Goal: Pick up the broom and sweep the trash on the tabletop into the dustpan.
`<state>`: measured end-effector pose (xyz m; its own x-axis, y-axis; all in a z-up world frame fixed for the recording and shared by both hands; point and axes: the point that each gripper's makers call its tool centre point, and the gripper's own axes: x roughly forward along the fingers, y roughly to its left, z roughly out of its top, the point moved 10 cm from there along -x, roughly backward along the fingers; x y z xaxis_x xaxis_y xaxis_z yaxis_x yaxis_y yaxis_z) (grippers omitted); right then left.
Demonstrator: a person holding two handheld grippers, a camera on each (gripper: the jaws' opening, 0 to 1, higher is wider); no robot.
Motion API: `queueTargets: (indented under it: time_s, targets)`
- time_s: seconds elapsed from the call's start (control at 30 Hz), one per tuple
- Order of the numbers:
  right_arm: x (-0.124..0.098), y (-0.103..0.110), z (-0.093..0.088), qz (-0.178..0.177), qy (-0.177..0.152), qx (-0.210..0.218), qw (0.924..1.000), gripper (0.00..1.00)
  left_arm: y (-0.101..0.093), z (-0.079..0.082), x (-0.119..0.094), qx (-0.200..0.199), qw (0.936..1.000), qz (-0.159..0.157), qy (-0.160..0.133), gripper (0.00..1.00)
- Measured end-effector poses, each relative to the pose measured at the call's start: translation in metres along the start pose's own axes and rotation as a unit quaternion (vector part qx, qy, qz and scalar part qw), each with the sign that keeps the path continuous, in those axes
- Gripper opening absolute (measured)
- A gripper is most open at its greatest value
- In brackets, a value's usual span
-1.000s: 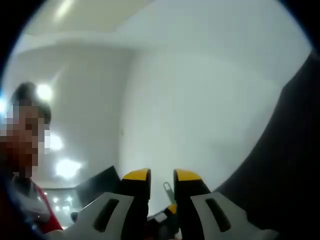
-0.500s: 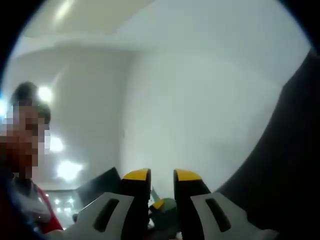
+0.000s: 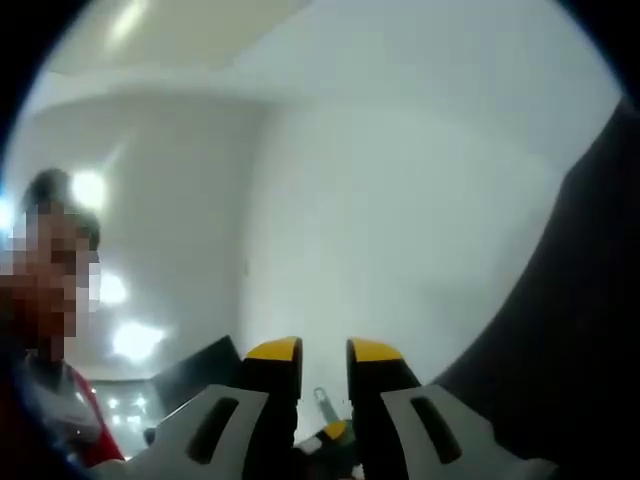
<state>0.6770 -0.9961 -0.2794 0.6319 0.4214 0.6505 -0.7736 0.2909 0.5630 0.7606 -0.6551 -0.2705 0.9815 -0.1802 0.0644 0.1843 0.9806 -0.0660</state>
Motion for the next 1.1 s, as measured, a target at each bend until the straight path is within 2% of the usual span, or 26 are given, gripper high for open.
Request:
queueTargets:
  time_s: [0.17, 0.2, 0.37, 0.53, 0.57, 0.7, 0.87, 0.97, 1.03, 1.1]
  targets:
    - [-0.001, 0.0, 0.0, 0.001, -0.001, 0.003, 1.0, 0.2, -0.02, -0.002, 0.011, 0.005, 1.0, -0.003, 0.001, 0.03]
    - [-0.001, 0.0, 0.0, 0.001, -0.002, 0.004, 1.0, 0.2, -0.025, -0.003, 0.012, 0.016, 0.9999, -0.004, 0.001, 0.03]
    - [-0.001, -0.002, 0.001, 0.003, -0.003, 0.007, 1.0, 0.2, -0.047, -0.009, 0.006, 0.038, 0.9991, -0.019, -0.001, 0.05]
    - [-0.001, -0.001, 0.001, 0.004, -0.004, 0.01, 0.9999, 0.2, -0.061, 0.003, -0.001, 0.049, 0.9976, -0.04, -0.028, 0.01]
    - [-0.001, -0.001, 0.001, 0.005, -0.003, 0.01, 0.9999, 0.2, -0.065, 0.008, 0.002, 0.047, 0.9964, -0.058, -0.042, 0.01]
    - [-0.001, 0.0, 0.0, 0.005, -0.005, 0.012, 0.9999, 0.2, -0.072, 0.016, 0.0, 0.025, 0.9952, -0.082, -0.047, 0.01]
    - [-0.002, 0.0, 0.0, 0.007, -0.008, 0.017, 0.9998, 0.2, -0.045, 0.035, -0.005, -0.008, 0.9934, -0.085, -0.077, 0.01]
    - [-0.001, 0.0, 0.0, 0.008, -0.008, 0.018, 0.9998, 0.2, -0.023, 0.043, -0.01, -0.004, 0.9939, -0.073, -0.083, 0.0]
    - [-0.001, 0.0, 0.0, 0.009, -0.007, 0.018, 0.9998, 0.2, -0.01, 0.038, -0.011, 0.014, 0.9961, -0.058, -0.065, 0.0]
    - [0.0, 0.0, -0.001, 0.009, -0.006, 0.017, 0.9998, 0.2, -0.003, 0.025, -0.009, 0.011, 0.9983, -0.047, -0.032, 0.0]
